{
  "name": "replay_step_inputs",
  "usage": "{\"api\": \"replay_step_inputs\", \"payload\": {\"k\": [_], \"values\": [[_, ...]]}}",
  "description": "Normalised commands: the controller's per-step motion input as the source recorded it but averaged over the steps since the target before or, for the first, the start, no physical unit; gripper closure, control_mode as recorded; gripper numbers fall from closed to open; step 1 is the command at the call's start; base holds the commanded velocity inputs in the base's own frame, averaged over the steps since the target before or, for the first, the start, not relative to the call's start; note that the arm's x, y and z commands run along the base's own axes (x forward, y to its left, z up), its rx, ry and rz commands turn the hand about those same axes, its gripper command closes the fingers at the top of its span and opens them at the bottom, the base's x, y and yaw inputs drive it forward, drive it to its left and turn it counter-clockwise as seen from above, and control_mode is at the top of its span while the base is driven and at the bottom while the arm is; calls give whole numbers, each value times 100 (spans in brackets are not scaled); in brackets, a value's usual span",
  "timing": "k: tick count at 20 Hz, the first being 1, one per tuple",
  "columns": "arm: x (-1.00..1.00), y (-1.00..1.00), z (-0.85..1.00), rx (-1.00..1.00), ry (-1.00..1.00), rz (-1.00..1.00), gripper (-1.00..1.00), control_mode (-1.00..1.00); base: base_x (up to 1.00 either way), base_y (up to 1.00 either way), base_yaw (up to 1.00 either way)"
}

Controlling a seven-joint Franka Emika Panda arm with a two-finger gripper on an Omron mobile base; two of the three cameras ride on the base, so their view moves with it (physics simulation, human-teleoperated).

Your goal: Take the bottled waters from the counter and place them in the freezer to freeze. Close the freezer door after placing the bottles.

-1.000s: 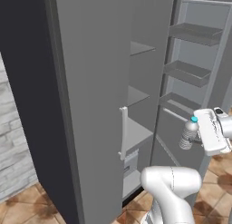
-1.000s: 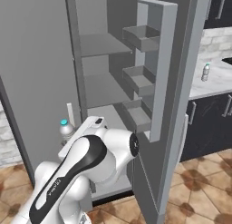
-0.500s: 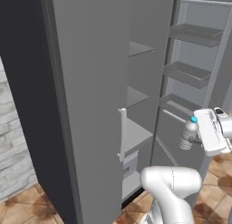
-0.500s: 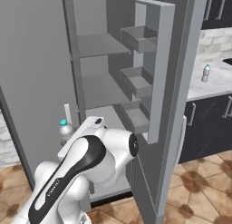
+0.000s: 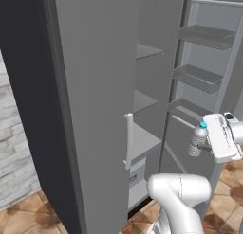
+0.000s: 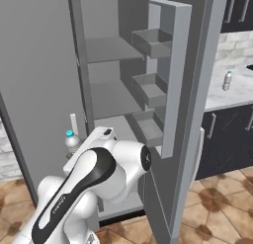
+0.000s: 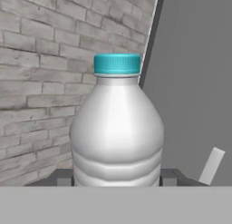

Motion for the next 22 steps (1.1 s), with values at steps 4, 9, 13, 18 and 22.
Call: {"api": "replay_step_inputs", "payload": {"k": [4,9,13,18,22], "values": [[0,0,0,0,0,0,100,100,22,0,3],[0,0,0,0,0,0,100,100,24,3,2],[0,0,0,0,0,0,100,100,44,1,8],[0,0,0,0,0,0,100,100,48,9,9],[0,0,0,0,0,0,100,100,42,3,6]]}}
